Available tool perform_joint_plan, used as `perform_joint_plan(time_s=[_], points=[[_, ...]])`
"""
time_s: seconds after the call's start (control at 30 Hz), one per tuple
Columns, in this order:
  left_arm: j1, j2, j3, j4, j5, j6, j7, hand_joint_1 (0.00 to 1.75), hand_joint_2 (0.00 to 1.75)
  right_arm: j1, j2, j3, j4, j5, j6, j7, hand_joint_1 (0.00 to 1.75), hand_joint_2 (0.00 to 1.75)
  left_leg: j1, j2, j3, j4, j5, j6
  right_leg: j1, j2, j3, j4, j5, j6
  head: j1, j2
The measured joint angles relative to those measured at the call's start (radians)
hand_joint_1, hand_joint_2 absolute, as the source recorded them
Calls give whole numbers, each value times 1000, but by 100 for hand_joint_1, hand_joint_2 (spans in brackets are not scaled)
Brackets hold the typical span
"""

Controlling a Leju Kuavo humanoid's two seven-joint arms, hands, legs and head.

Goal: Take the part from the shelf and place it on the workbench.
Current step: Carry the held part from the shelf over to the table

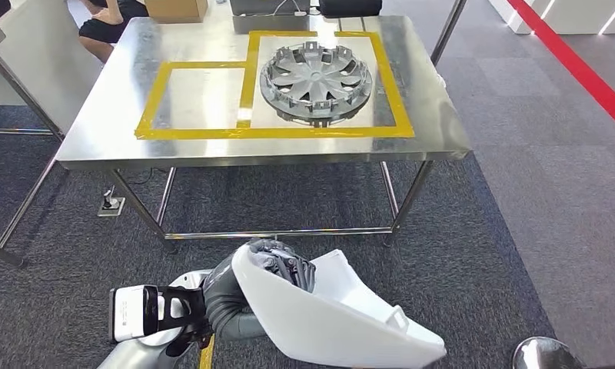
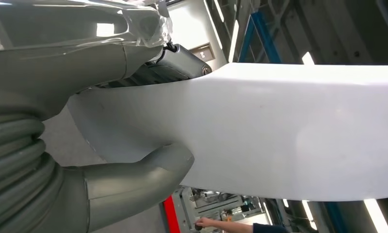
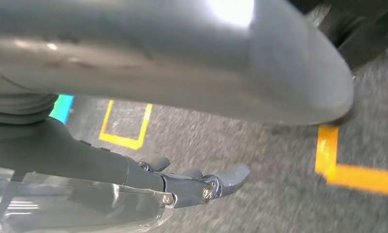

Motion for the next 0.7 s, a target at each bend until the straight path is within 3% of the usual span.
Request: perform_joint_plan(time_s=[0.07, 0.1, 0.13, 0.17, 0.2, 0.23, 0.3, 0.33, 0.37, 0.4, 0.43, 0.47, 0.5, 0.57, 0.63, 0.67, 0.7], points=[[4, 3, 3, 1, 0, -1, -5, 175, 175, 8, -12, -4, 0, -6, -8, 19, 0, 0, 0, -4, 32, -2, -31, 4, 2, 0, -93, 72, -81, 3, 1, 0], [6, 4, 4, 3, 1, -2, -9, 175, 175, 13, -17, -7, 0, -10, -13, 27, 0, 0, 0, -6, 51, -2, -47, 5, 3, 0, -124, 71, -119, 4, 2, 0], [7, 4, 5, 6, 1, -5, -14, 175, 175, 17, -21, -12, 0, -14, -18, 36, 0, 0, 0, -8, 73, -2, -65, 5, 5, 0, -145, 45, -137, 3, 2, 0], [8, 4, 5, 9, 2, -9, -18, 175, 175, 19, -25, -16, 0, -18, -23, 42, 0, 0, 0, -9, 92, -2, -81, 4, 6, 0, -155, 4, -126, 0, 2, 0], [8, 4, 5, 13, 2, -11, -20, 175, 175, 22, -28, -21, 0, -22, -27, 48, 0, 0, -1, -9, 110, -3, -99, 2, 9, -1, -158, -55, -71, -6, 2, 0], [7, 4, 5, 17, 2, -14, -21, 175, 175, 25, -33, -26, 0, -24, -30, 52, 0, 0, -2, -9, 129, -2, -117, -1, 12, -1, -157, -107, 5, -12, 1, 0], [7, 3, 5, 24, 3, -15, -22, 175, 175, 30, -44, -33, -1, -27, -35, 58, 0, 0, -4, -13, 161, -8, -148, -12, 18, -2, -143, -165, 117, -22, 0, 0], [5, 1, 5, 25, 4, -15, -23, 175, 175, 30, -50, -35, -1, -27, -37, 60, 0, 0, -5, -15, 175, -8, -152, -19, 20, -1, -132, -170, 127, -27, 0, 0], [2, -1, 6, 24, 5, -15, -25, 175, 175, 28, -54, -37, -2, -27, -38, 61, 0, 0, -6, -16, 179, 4, -144, -25, 19, 0, -117, -173, 115, -32, -1, 0], [-2, -3, 6, 22, 7, -15, -26, 175, 175, 26, -58, -40, -4, -27, -39, 61, 0, 0, -8, -14, 169, 37, -125, -29, 16, 1, -101, -180, 106, -37, -1, 0], [-5, -5, 6, 21, 9, -15, -27, 175, 175, 24, -61, -42, -5, -27, -39, 61, 0, 0, -8, -11, 139, 92, -100, -34, 12, 3, -82, -188, 96, -42, -4, 0], [-8, -5, 6, 21, 10, -15, -28, 175, 175, 22, -63, -45, -5, -27, -39, 61, 0, 0, -8, -7, 92, 159, -83, -39, 8, 4, -61, -197, 86, -46, -7, 0], [-9, -4, 7, 23, 11, -15, -29, 175, 175, 22, -66, -46, -6, -27, -39, 61, 0, 0, -5, -3, 38, 223, -84, -45, 5, 4, -40, -208, 74, -48, -11, 0], [-10, -1, 7, 27, 13, -14, -29, 175, 175, 25, -67, -48, -6, -24, -37, 58, 0, 0, 0, 0, -59, 292, -150, -55, 0, 6, 8, -228, 48, -48, -13, 0], [-11, 1, 7, 29, 17, -13, -29, 175, 175, 27, -67, -48, -6, -20, -31, 50, 0, 0, 2, 1, -117, 269, -223, -61, -4, 11, 59, -243, 19, -45, -14, 0], [-11, 2, 7, 30, 19, -12, -29, 175, 175, 27, -66, -48, -6, -19, -29, 45, 0, 0, 2, 1, -131, 228, -220, -60, -6, 13, 83, -249, 3, -43, -14, 0], [-11, 3, 7, 31, 20, -12, -29, 175, 175, 27, -65, -48, -6, -18, -27, 41, 0, 0, 2, 2, -138, 170, -175, -58, -7, 14, 106, -253, -14, -41, -14, 0]])
